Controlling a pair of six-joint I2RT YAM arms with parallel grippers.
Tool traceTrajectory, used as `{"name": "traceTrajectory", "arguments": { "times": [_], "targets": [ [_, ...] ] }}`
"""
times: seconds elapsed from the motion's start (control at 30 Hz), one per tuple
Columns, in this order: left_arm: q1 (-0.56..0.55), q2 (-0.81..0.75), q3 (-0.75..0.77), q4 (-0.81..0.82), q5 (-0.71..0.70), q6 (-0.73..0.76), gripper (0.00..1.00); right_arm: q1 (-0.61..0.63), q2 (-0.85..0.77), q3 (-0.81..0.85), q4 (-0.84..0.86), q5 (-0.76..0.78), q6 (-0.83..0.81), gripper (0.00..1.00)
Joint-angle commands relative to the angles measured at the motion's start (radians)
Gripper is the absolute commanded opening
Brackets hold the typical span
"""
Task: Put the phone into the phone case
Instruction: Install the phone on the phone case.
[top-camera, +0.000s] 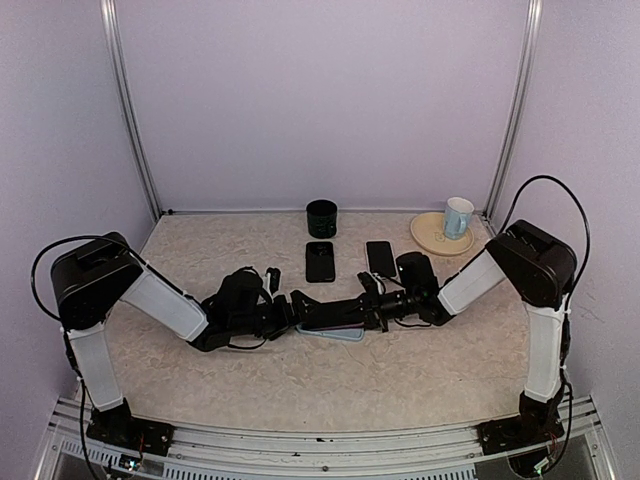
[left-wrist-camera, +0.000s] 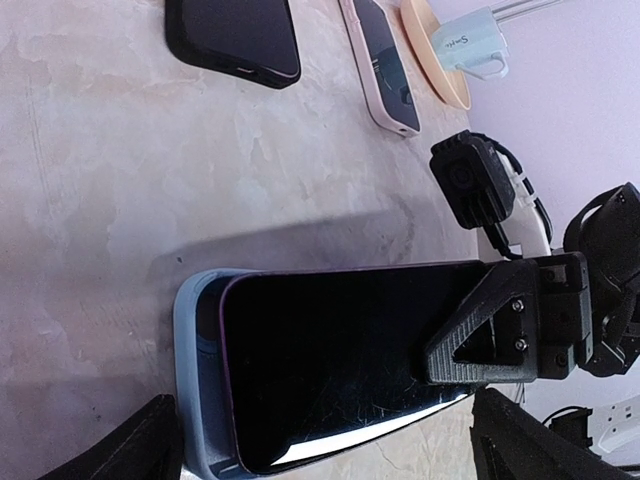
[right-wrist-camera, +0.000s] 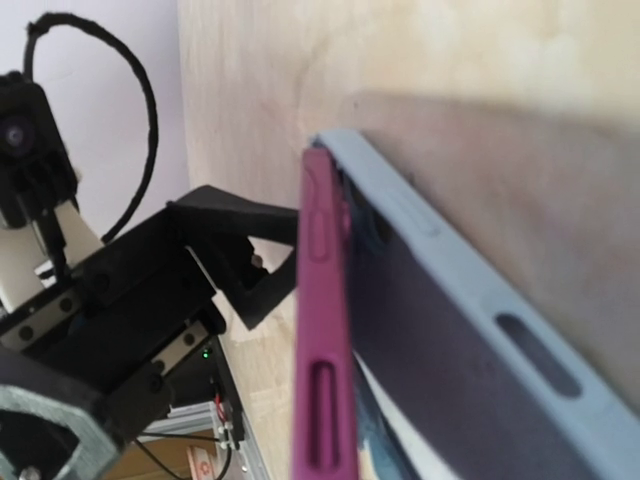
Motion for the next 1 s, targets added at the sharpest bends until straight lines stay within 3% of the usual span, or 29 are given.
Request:
{"name": "traceTrajectory", "arguments": {
  "times": [0.0,0.53,0.97],
  "targets": [
    [-0.006,0.011,-0.014,0.008,0.006,-0.009,0.98,-0.005,0.016,-0.004,0.038,-0.018,0.03,0.0],
    [-0.05,-0.003,-0.002,-0.01,-0.084,-0.018,0.98,-0.003,0.04,-0.07,0.071,-0.023,0.12,0.0],
    [-0.06,0.035,0.038,-0.001,-0.043,-0.012,0.98,0.028,0.102,-0.013,0.109,-0.044,0.155,0.0]
  ]
}}
